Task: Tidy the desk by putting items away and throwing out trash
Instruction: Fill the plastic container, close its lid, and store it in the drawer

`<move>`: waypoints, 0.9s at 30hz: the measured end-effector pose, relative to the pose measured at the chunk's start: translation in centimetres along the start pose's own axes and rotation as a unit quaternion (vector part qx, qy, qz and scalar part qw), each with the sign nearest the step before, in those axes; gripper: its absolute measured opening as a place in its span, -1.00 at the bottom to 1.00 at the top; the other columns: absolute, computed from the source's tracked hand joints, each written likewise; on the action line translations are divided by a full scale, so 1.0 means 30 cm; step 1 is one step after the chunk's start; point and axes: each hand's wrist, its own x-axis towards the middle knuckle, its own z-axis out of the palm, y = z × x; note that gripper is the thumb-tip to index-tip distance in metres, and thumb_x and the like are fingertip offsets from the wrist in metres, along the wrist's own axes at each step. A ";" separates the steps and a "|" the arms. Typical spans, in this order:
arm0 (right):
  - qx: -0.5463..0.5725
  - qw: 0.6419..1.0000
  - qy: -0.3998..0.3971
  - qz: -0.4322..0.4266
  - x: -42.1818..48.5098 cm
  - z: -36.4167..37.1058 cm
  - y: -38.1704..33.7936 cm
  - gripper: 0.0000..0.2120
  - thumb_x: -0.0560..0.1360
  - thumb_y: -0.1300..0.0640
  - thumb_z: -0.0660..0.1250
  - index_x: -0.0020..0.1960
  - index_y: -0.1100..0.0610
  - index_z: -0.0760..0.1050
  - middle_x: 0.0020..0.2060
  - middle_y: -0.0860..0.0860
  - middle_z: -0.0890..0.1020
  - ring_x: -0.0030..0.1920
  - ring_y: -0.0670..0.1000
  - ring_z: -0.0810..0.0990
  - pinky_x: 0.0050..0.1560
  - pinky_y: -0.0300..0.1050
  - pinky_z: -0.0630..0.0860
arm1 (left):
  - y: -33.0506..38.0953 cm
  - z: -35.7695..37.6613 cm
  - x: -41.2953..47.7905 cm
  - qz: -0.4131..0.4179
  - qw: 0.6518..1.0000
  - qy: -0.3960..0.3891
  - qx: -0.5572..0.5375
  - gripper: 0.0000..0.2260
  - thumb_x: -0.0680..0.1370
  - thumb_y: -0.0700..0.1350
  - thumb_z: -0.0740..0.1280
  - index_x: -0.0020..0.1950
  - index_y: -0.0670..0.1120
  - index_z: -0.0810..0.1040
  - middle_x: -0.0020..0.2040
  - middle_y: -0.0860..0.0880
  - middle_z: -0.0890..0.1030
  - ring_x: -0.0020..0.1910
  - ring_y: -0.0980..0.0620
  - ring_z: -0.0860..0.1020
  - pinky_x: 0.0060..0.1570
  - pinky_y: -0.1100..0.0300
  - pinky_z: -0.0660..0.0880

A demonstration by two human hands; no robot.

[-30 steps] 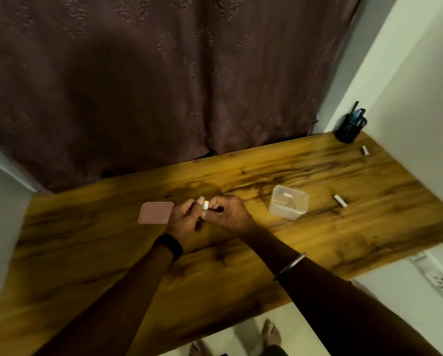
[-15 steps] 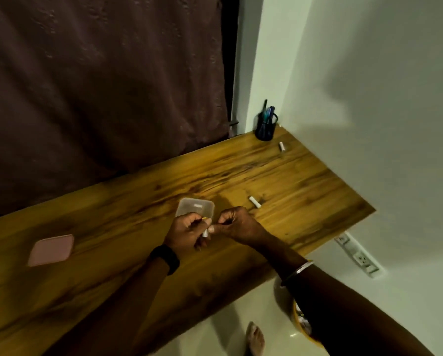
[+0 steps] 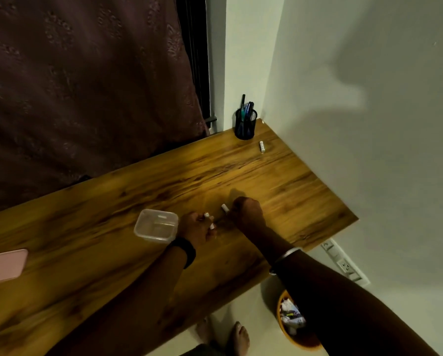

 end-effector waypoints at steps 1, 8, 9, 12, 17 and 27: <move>0.027 0.999 -0.019 0.019 0.002 0.002 -0.008 -0.52 0.46 -0.18 0.52 -0.39 0.06 0.38 -0.44 -0.01 0.46 -0.36 0.06 0.55 -0.35 -0.05 0.38 | 0.002 0.005 0.015 -0.005 1.000 0.008 0.003 -0.97 0.61 -0.22 0.35 -0.01 -0.16 0.53 -0.19 -0.17 0.60 -0.28 -0.07 0.59 -0.24 0.06 0.55; 0.055 0.995 -0.048 0.064 0.048 0.007 -0.007 -0.52 0.46 -0.26 0.44 -0.39 0.12 0.62 -0.41 0.09 0.65 -0.32 0.08 0.67 -0.23 0.07 0.59 | 0.022 0.044 0.105 -0.037 0.999 0.036 -0.017 -0.92 0.60 -0.21 0.36 -0.05 -0.20 0.56 -0.07 -0.24 0.60 -0.11 -0.18 0.62 -0.04 -0.12 0.64; 0.084 0.993 -0.043 0.064 0.051 0.001 0.000 -0.48 0.43 -0.31 0.43 -0.37 0.15 0.65 -0.41 0.12 0.65 -0.33 0.09 0.68 -0.23 0.10 0.59 | 0.031 0.052 0.113 -0.045 0.998 0.032 -0.033 -0.94 0.62 -0.20 0.34 -0.01 -0.20 0.55 -0.03 -0.25 0.60 -0.09 -0.20 0.63 -0.02 -0.13 0.63; 0.225 0.967 -0.066 0.100 0.037 -0.035 -0.007 -0.51 0.37 -0.25 0.54 -0.26 0.22 0.69 -0.31 0.24 0.70 -0.32 0.11 0.70 -0.29 0.16 0.58 | 0.059 0.080 0.133 -0.058 0.994 0.020 -0.087 -0.81 0.64 -0.18 0.32 0.22 -0.23 0.50 0.10 -0.25 0.59 0.05 -0.28 0.63 -0.04 -0.11 0.63; 0.269 0.953 -0.133 0.045 0.021 -0.103 -0.026 -0.88 0.53 0.16 0.52 -0.08 0.23 0.74 -0.21 0.14 0.76 -0.23 -0.04 0.71 -0.21 -0.04 0.63 | 0.092 0.127 0.150 -0.047 0.995 -0.024 -0.085 -0.79 0.58 -0.05 0.41 0.02 -0.20 0.55 0.03 -0.20 0.60 0.10 -0.29 0.64 -0.20 0.02 0.63; 0.070 0.995 0.025 0.067 0.396 -0.280 0.116 -0.74 0.52 0.23 0.40 0.20 0.17 0.68 0.15 0.11 0.71 0.15 0.10 0.67 0.23 -0.04 0.56 | 0.178 0.226 0.240 -0.067 0.987 0.007 -0.149 -0.81 0.63 -0.21 0.32 0.23 -0.23 0.53 0.19 -0.27 0.56 0.12 -0.29 0.63 0.02 -0.11 0.64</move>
